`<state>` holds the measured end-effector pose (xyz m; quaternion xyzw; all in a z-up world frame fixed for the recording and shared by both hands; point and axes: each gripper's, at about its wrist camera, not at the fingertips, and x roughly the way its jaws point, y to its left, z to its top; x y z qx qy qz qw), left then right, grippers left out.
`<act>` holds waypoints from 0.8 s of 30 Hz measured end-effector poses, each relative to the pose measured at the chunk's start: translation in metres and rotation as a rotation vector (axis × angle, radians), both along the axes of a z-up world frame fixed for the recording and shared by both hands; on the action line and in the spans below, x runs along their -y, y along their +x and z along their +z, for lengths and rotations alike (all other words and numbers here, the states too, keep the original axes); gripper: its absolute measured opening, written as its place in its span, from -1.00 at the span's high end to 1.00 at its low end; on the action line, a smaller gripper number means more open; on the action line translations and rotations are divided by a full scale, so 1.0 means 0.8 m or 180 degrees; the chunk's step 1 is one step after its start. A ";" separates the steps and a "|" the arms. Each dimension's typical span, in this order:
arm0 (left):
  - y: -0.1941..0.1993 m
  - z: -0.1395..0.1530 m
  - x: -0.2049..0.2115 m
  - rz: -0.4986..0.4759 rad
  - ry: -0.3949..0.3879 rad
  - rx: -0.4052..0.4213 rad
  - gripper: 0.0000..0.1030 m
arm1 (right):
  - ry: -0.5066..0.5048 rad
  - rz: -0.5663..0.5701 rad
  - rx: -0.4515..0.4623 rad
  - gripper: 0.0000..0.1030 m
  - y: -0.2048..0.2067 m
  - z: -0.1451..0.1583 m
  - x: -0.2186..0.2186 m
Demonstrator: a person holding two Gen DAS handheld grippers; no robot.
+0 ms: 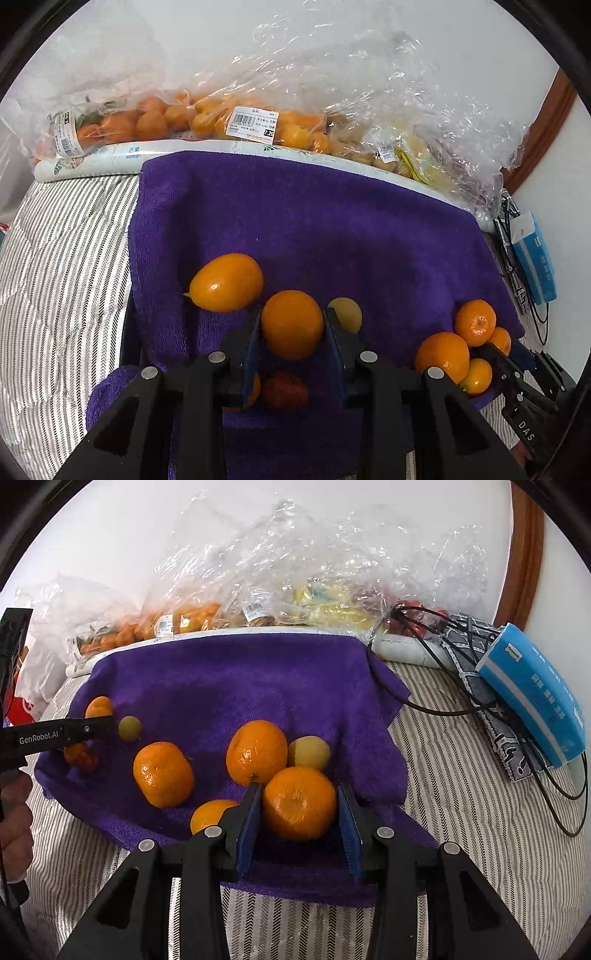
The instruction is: Organize fruits
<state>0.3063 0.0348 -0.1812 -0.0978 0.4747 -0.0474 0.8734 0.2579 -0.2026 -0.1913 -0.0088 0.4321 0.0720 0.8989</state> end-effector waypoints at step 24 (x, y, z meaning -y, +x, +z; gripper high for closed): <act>-0.146 0.126 0.021 -0.0004 0.0274 0.0466 -0.33 | 0.0176 -0.0180 0.0327 -0.43 -0.097 0.136 0.002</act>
